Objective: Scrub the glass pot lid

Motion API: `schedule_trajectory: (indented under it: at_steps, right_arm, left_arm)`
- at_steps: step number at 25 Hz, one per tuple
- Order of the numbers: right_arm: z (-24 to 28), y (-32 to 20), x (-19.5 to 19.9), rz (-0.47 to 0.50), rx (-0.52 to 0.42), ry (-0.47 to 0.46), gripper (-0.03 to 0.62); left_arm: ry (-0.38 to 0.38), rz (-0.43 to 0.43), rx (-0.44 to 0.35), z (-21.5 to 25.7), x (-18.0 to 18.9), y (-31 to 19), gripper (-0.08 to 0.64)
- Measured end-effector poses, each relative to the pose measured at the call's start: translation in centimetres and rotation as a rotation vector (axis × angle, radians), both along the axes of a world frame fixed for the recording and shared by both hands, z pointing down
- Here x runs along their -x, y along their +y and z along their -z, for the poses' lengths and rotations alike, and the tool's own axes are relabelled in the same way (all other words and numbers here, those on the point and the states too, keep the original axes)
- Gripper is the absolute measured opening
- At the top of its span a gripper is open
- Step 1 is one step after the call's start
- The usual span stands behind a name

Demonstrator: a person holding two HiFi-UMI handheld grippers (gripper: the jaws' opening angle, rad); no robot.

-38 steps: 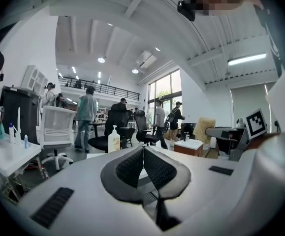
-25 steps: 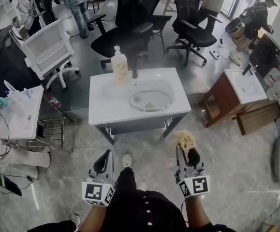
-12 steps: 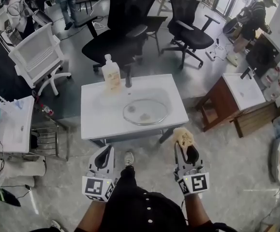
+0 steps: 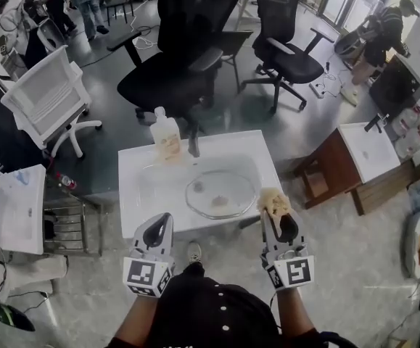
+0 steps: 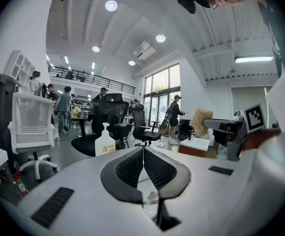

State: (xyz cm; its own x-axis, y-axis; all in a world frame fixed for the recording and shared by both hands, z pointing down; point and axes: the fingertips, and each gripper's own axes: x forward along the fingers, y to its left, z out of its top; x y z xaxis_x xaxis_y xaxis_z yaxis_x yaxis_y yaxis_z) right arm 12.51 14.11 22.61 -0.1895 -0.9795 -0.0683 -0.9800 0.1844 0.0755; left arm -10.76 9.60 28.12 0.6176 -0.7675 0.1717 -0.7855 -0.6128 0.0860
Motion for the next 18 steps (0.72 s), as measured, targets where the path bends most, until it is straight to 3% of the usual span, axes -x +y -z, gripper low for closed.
schedule_trajectory:
  at_steps: [9, 18]
  right_arm:
    - [0.6, -8.3, 0.0, -0.027, -0.012, 0.02, 0.147]
    - [0.1, -12.1, 0.5, -0.025, 0.012, 0.038, 0.147]
  left_arm:
    - [0.004, -0.045, -0.007, 0.4, -0.5, -8.5, 0.027]
    - [-0.011, -0.073, 0.038, -0.6, -0.5, -12.1, 0.026]
